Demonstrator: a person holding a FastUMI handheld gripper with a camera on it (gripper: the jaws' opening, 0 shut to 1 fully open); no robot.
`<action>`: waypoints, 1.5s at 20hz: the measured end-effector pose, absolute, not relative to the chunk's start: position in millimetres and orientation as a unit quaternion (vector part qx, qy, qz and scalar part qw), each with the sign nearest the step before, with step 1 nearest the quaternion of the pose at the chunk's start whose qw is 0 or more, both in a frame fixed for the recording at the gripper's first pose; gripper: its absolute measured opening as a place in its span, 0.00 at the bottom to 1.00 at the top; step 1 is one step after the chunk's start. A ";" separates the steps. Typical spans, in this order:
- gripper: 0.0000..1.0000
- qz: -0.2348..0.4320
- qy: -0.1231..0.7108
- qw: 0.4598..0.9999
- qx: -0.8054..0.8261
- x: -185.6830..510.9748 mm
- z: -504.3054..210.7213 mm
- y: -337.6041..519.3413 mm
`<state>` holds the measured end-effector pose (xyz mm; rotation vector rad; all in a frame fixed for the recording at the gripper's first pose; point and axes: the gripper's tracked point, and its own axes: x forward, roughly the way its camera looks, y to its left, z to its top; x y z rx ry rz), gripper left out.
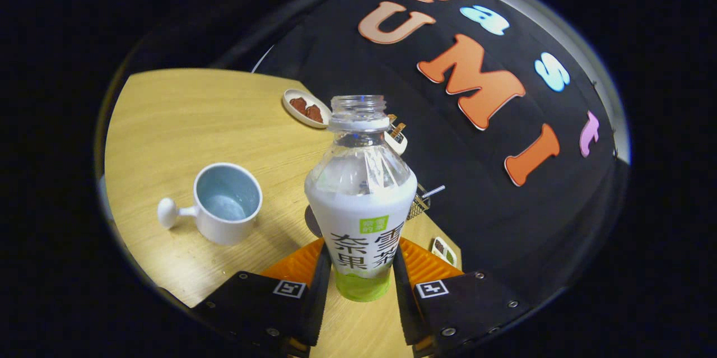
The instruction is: Take the bottle from table, then pour the juice into the cup, finally place the bottle on the coaster
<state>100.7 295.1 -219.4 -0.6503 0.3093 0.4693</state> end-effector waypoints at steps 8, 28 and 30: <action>0.57 0.224 0.180 0.956 -0.056 154.3 -213.9 303.7; 0.66 0.202 0.227 0.952 0.019 215.1 -293.4 350.9; 0.73 0.201 0.230 0.952 0.016 212.2 -294.2 350.6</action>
